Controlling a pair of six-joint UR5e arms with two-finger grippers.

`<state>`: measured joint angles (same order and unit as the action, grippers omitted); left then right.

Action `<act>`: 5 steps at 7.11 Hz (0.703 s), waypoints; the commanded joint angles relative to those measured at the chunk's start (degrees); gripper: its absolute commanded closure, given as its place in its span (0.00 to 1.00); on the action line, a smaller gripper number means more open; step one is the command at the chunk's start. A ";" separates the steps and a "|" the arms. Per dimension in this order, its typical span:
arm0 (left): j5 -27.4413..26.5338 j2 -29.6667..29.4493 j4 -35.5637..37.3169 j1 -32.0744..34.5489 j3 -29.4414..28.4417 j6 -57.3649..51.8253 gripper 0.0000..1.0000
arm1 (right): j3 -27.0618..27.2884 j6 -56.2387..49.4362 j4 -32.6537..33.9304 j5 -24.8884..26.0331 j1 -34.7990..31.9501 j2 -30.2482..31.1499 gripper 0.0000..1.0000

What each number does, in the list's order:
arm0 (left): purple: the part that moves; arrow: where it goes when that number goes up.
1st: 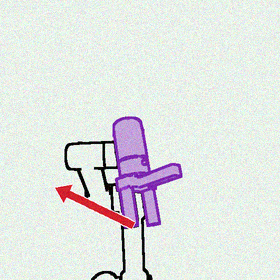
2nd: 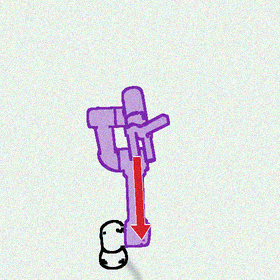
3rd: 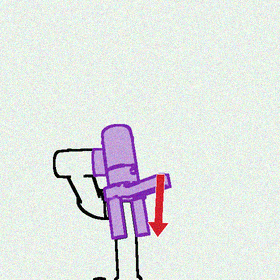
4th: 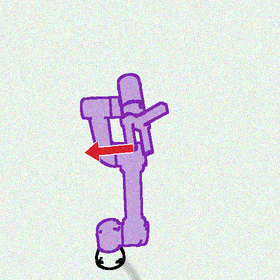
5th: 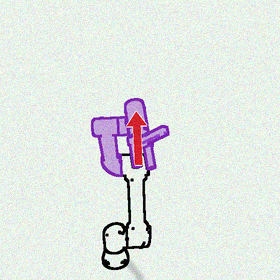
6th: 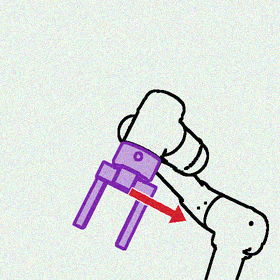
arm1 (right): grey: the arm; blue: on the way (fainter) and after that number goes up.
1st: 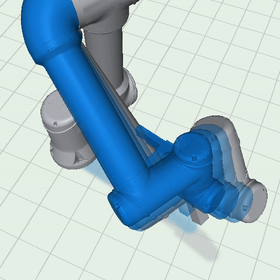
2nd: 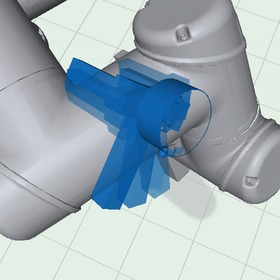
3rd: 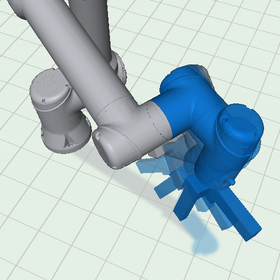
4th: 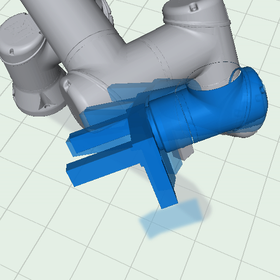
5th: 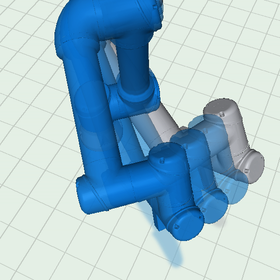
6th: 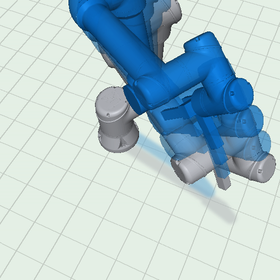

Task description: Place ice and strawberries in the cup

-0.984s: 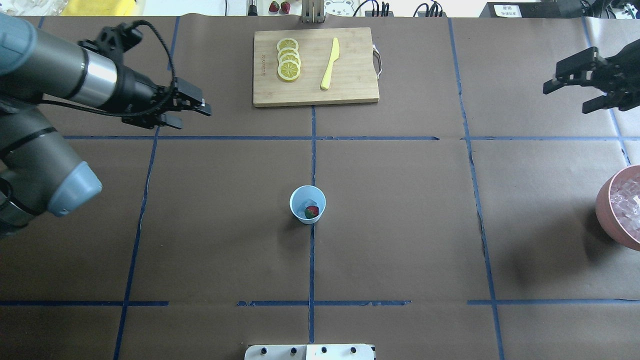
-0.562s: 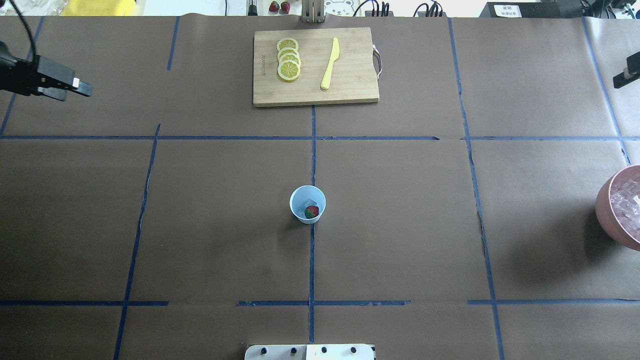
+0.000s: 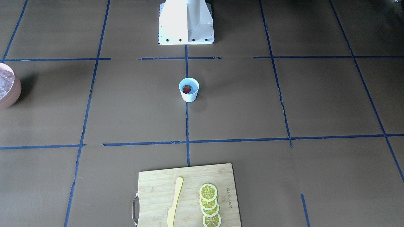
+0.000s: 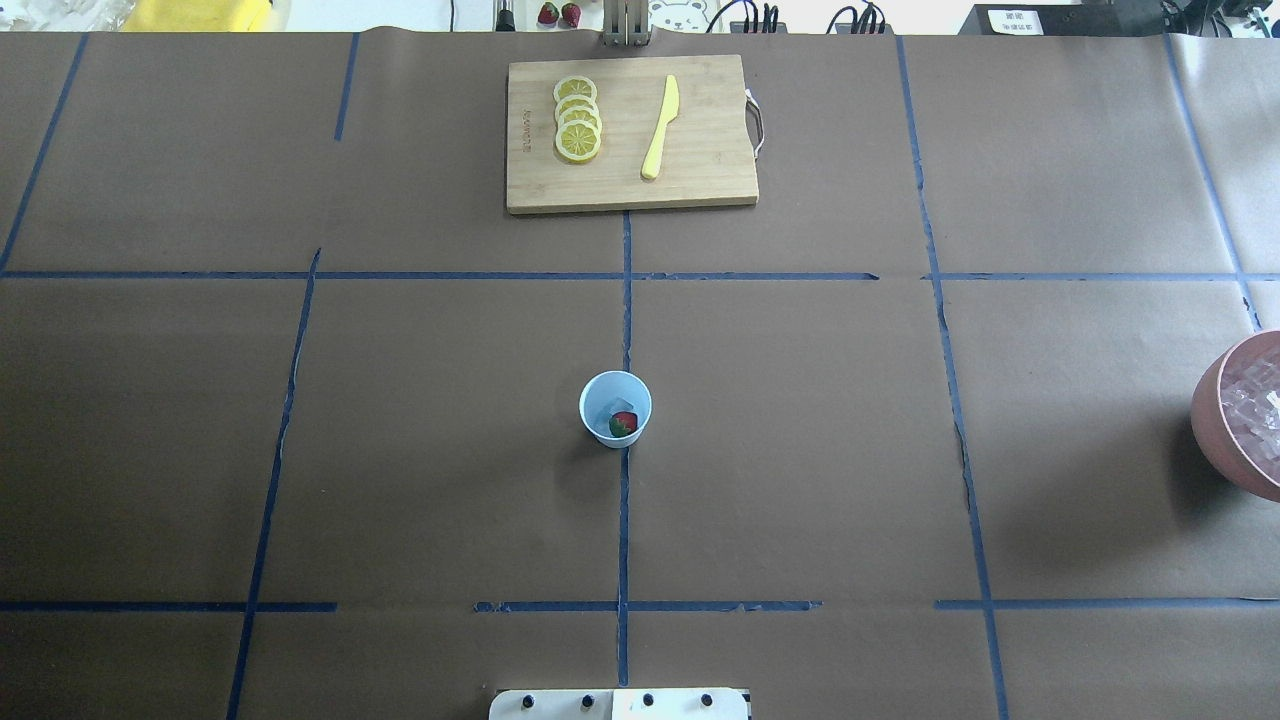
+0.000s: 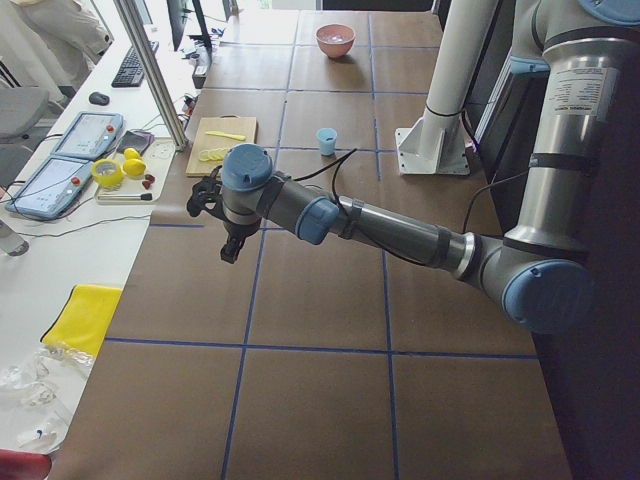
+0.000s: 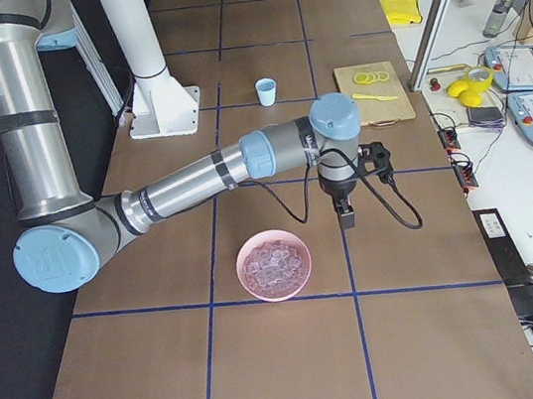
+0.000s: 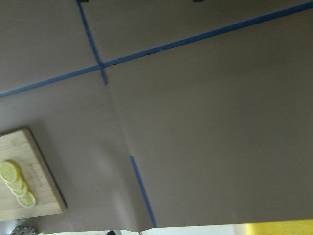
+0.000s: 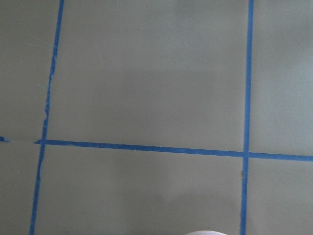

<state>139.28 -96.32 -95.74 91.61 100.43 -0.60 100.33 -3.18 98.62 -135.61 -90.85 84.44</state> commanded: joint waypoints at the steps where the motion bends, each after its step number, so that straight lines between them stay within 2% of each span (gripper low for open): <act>1: -7.08 -0.27 16.12 4.89 0.73 -8.10 0.22 | -3.92 -8.06 1.73 1.66 -1.87 0.90 0.00; 2: -6.92 1.56 18.28 5.16 1.69 -8.10 0.15 | -3.74 -9.73 3.14 1.58 -1.87 1.51 0.00; 3: -7.09 5.23 17.96 4.46 -0.30 -8.10 0.00 | -3.83 -9.92 3.68 1.49 -1.79 1.69 0.00; 4: -6.92 5.44 17.60 4.11 -4.85 -9.58 0.00 | -5.05 -9.92 3.60 1.49 -1.79 1.61 0.00; 5: -6.65 6.48 17.69 2.80 -6.11 -9.33 0.00 | -5.41 -9.31 3.51 1.58 -1.70 1.61 0.00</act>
<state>132.41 -91.19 -78.16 95.58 96.99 -9.60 95.64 -12.84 102.09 -134.10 -92.62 86.01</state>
